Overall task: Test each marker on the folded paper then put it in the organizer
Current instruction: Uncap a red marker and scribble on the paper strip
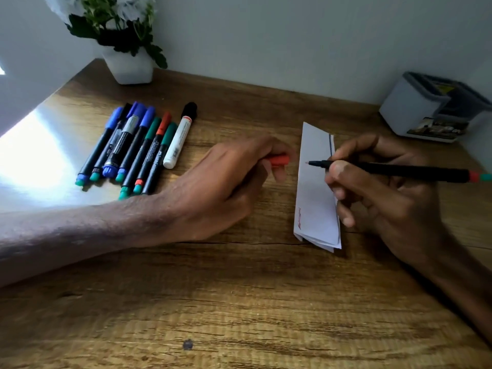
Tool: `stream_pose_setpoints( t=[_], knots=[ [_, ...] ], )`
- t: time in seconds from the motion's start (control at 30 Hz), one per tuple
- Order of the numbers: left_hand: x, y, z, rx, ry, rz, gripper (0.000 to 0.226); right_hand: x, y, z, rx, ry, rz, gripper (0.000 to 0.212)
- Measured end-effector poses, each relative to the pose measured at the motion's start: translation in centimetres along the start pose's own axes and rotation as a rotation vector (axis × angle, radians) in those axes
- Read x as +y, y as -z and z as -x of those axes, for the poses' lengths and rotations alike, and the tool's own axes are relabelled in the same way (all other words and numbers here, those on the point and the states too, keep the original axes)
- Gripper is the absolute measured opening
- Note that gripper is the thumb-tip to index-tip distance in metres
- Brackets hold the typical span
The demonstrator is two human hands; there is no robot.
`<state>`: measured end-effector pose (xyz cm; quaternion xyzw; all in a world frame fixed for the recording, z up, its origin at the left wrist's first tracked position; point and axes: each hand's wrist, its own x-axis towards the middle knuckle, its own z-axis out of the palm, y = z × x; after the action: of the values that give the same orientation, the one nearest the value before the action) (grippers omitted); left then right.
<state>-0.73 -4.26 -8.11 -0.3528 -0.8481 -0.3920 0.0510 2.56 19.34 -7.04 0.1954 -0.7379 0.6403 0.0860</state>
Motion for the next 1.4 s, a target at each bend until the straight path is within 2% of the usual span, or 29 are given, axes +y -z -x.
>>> stream_pose_setpoints(
  t=[0.13,0.27,0.47,0.73,0.93,1.23,1.4],
  knots=[
    [0.0,0.1,-0.1,0.029,0.066,0.019,0.037,-0.3,0.2,0.0,-0.027,-0.043,-0.08,0.016],
    [0.0,0.4,-0.3,0.041,0.093,0.057,0.032,-0.4,0.3,-0.1,-0.058,-0.023,-0.077,0.041],
    [0.0,0.4,-0.4,0.023,0.087,0.049,0.032,-0.7,0.3,-0.3,-0.019,-0.006,-0.058,0.043],
    [0.1,0.3,-0.3,0.037,-0.012,0.049,0.034,-0.9,-0.3,-0.4,-0.06,-0.041,-0.003,0.023],
    [0.2,0.2,-0.4,0.096,-0.008,0.086,0.034,-1.4,-0.6,-0.8,-0.02,-0.08,-0.013,0.022],
    [-0.1,0.2,-0.8,0.077,0.023,0.176,0.03,-1.8,0.5,-0.6,0.06,-0.027,-0.086,0.005],
    [0.4,0.0,-0.5,0.059,-0.03,0.176,0.03,-1.7,0.5,-0.6,0.051,-0.015,-0.043,0.008]
  ],
)
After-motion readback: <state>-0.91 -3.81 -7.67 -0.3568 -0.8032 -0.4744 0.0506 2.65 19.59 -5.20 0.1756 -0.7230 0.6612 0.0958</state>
